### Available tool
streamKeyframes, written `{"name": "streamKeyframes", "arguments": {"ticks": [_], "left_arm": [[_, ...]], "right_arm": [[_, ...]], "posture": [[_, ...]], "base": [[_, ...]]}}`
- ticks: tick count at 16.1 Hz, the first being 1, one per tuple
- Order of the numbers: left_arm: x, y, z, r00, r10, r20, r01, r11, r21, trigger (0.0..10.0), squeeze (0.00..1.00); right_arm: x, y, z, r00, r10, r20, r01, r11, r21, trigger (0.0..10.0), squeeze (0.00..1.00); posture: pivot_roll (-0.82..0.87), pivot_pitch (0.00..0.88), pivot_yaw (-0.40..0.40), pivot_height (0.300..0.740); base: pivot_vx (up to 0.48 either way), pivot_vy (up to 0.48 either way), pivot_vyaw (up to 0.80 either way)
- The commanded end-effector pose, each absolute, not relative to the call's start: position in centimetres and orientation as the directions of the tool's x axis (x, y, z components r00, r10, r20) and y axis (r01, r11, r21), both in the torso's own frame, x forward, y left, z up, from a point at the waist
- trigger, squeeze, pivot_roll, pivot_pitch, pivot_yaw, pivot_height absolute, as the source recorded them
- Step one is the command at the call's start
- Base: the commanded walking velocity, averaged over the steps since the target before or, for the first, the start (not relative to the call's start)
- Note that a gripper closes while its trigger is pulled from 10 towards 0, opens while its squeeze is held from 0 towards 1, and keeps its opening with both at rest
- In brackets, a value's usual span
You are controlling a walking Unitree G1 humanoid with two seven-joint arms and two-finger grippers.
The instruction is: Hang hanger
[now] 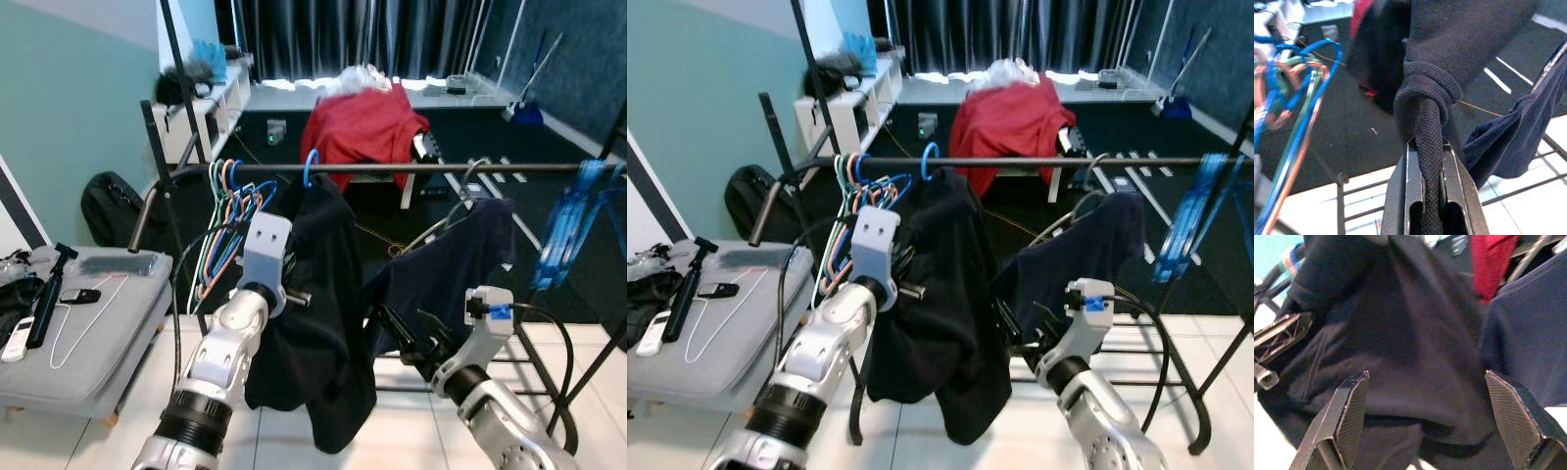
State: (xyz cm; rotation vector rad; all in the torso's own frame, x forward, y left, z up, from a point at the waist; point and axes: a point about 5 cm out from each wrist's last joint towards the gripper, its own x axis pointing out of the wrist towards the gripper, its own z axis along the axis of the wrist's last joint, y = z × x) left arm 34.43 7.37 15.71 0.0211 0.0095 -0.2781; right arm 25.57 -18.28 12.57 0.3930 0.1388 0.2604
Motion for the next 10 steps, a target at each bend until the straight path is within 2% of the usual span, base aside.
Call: {"name": "streamKeyframes", "arguments": {"ticks": [1,7,10], "left_arm": [[34.8,5.7,16.4,0.95,-0.313,0.008,0.313,0.95,0.025,10.0,0.0],[35.2,5.2,15.0,0.945,-0.322,-0.065,0.324,0.946,0.019,10.0,0.0],[35.3,5.1,14.7,0.948,-0.31,-0.077,0.31,0.951,-0.016,10.0,0.0]], "right_arm": [[25.6,-18.4,12.5,0.959,0.269,-0.089,-0.215,0.894,0.392,10.0,0.0],[25.5,-18.4,12.5,0.959,0.267,-0.091,-0.213,0.895,0.391,10.0,0.0],[25.5,-18.4,12.5,0.959,0.267,-0.091,-0.212,0.895,0.392,10.0,0.0]], "posture": [[-0.17,0.0,0.034,0.74],[-0.18,0.0,0.037,0.74],[-0.18,0.0,0.039,0.74]], "base": [[0.349,0.0,0.0],[0.314,0.0,0.0],[0.0,0.0,0.0]]}}
